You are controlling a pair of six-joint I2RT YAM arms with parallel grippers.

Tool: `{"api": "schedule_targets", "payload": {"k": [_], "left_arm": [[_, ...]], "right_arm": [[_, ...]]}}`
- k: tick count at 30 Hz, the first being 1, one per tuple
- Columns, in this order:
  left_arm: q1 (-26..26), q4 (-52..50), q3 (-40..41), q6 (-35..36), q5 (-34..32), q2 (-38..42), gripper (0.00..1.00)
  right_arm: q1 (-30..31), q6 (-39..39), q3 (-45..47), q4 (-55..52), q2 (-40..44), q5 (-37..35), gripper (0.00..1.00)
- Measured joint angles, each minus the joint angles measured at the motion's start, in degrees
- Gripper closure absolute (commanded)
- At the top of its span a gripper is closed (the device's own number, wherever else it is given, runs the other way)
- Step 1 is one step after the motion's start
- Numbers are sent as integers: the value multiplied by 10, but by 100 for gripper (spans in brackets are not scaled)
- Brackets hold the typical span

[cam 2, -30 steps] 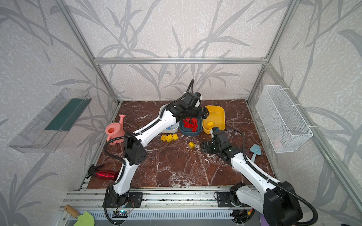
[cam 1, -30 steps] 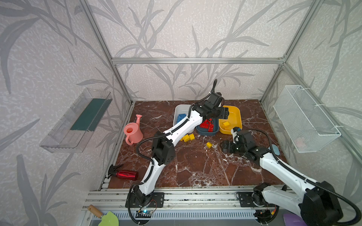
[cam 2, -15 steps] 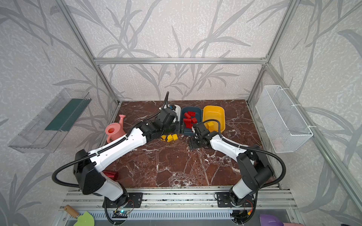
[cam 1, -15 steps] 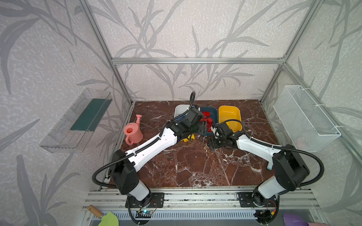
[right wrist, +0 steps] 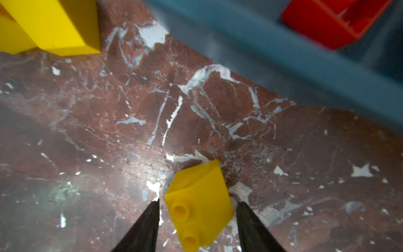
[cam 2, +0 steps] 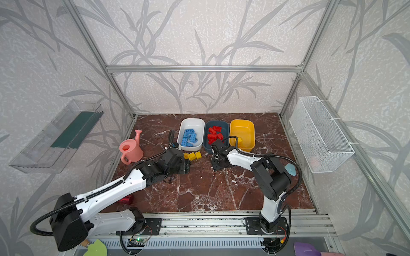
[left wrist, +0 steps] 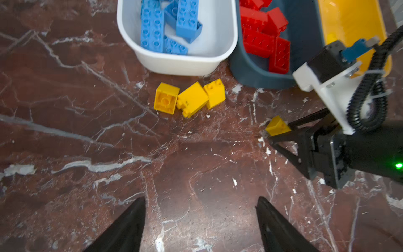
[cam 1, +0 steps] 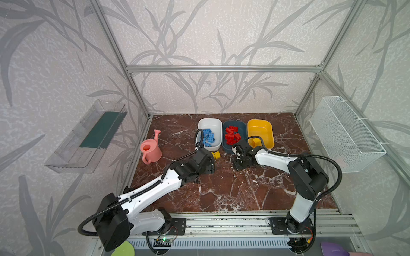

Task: Sort the legos into containers by color
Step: Pick up the lego from the center of the table, then place the lego in the container.

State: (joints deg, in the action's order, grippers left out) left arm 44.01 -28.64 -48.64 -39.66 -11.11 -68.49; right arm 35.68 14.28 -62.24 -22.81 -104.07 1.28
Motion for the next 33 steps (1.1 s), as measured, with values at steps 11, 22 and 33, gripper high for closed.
{"api": "schedule_targets", "payload": {"k": [11,22,33], "left_arm": [[0,0,31,-17,-8,24,20],[0,13,34,-23,-8,6,20],[0,32,46,-24,-3,-23,20]], "right_arm": [[3,-4,-15,-8,-11,-26,69],[-1,6,-28,-72,100,-43,71],[-162,20,-65,-77,182,-12,71]]}}
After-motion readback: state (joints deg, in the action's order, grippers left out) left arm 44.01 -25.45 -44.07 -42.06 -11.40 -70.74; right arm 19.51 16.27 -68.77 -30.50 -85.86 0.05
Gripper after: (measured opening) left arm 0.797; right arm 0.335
